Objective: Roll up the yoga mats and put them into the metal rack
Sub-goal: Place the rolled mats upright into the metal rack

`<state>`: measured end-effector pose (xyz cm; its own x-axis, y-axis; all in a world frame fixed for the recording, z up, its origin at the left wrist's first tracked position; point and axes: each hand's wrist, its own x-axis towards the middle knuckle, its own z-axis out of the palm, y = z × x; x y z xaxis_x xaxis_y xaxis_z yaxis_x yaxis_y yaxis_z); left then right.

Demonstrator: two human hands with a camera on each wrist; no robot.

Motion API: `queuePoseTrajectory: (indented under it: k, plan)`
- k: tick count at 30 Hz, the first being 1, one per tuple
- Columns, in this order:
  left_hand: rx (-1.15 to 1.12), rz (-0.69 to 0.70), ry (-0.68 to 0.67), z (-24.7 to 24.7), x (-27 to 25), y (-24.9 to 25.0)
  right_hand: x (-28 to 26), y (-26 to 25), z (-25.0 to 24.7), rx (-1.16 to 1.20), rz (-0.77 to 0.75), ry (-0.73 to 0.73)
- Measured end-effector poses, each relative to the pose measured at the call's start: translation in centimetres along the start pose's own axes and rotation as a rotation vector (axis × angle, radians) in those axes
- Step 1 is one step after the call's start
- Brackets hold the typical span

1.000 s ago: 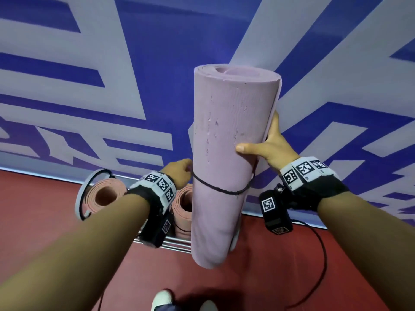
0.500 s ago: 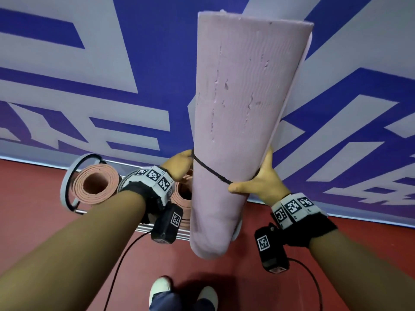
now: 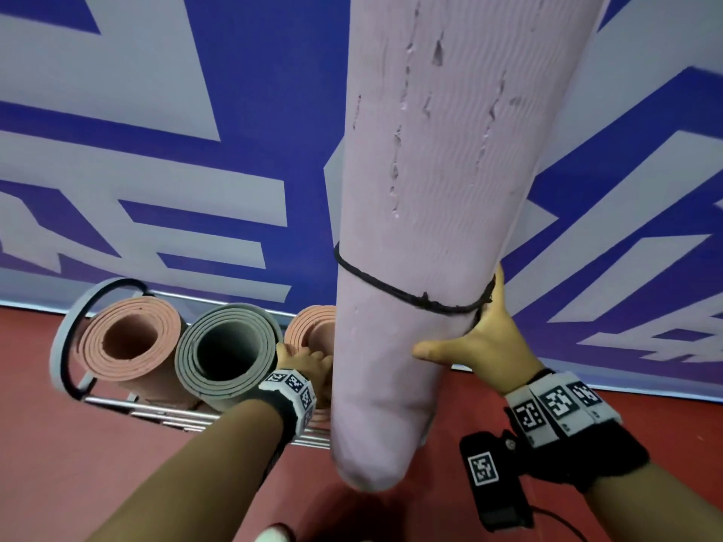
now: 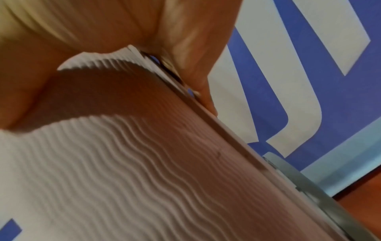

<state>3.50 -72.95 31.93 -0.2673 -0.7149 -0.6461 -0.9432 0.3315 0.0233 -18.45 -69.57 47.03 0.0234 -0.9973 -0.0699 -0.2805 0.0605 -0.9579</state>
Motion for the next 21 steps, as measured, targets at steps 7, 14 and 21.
queuePoseTrajectory:
  k: [7, 14, 21]
  plan:
    - [0.23, 0.044, 0.009, 0.6, -2.8, -2.7, -0.2, -0.7, -0.3, 0.08, -0.029, 0.108]
    - [0.483, 0.129, -0.055, 1.1, -4.5, -6.0, 0.7, -1.9, -0.1, 0.068, -0.035, 0.164]
    - [0.469, 0.087, -0.162, 2.0, -4.2, -5.2, 3.8, -1.4, 0.9, -0.007, -0.024, 0.215]
